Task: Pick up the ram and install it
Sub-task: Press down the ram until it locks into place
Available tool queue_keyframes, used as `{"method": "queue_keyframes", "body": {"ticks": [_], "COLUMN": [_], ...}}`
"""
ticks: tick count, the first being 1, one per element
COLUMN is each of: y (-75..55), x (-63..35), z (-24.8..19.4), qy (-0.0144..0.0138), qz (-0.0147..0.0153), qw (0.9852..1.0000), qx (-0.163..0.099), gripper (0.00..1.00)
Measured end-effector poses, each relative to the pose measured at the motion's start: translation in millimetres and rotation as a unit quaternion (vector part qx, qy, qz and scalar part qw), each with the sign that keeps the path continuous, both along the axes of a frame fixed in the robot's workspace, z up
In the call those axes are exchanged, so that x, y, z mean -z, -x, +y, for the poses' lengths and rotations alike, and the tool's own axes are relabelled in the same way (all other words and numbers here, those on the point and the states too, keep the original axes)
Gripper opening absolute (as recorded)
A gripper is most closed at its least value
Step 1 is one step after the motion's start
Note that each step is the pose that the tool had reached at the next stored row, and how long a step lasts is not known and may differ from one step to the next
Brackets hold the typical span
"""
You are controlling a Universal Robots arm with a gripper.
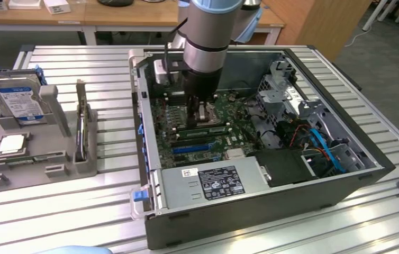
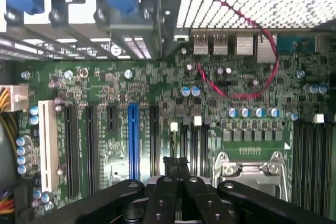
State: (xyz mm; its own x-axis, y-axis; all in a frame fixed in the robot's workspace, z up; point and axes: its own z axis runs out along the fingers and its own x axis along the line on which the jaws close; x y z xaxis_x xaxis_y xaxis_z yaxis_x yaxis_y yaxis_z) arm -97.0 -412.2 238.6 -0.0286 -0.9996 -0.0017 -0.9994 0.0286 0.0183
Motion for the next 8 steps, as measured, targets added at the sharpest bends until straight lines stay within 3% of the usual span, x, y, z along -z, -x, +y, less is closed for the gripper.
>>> {"method": "queue_keyframes", "body": {"ticks": [8], "y": [-13.1], "x": [-4.1], "z": [0.0], "qy": [-0.0031], "qz": [0.001], "qw": [1.0], "qx": [0.0], "gripper": [0.1]}}
